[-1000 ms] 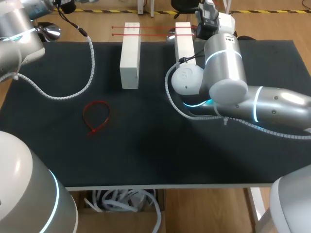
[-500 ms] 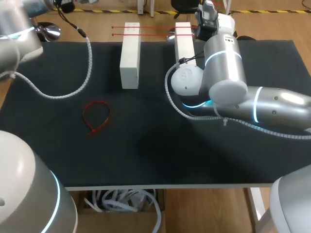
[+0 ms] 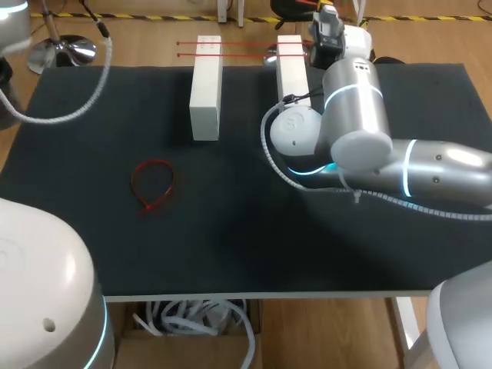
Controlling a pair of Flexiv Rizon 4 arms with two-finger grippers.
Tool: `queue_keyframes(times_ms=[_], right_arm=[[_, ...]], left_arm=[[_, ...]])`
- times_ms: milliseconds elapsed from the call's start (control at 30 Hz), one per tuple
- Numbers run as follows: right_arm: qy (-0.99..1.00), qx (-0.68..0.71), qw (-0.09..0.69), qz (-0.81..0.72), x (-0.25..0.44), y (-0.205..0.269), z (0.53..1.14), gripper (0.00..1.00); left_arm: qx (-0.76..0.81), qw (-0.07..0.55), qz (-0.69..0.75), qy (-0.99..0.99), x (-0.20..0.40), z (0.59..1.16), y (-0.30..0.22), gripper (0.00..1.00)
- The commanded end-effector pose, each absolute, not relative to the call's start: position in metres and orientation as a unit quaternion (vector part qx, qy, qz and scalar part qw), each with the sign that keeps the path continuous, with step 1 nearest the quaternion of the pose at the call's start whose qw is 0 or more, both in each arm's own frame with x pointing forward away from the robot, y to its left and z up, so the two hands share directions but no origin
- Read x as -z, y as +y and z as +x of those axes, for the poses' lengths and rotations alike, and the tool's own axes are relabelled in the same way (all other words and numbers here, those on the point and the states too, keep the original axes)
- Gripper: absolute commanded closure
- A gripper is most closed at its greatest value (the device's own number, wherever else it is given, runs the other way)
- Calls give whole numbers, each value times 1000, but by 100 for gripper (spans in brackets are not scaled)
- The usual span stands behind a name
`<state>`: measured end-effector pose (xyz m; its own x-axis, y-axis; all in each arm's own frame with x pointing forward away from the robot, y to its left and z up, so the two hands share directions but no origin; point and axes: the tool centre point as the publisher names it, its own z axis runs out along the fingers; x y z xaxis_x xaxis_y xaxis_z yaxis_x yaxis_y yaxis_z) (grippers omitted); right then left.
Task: Grab the tape and strap the tape.
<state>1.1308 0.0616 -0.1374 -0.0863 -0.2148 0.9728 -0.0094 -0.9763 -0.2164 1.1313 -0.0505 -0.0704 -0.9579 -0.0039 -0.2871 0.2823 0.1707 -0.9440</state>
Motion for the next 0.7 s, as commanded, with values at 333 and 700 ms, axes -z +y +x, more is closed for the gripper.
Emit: queue_keyframes(times_ms=[333, 700], right_arm=[[79, 721, 61, -686, 138, 58, 1116, 100], [74, 719, 54, -689, 138, 54, 1108, 100]], left_arm=[[397, 144, 88, 902, 72, 1132, -62, 100], [310, 164, 90, 932, 75, 1128, -64, 100]])
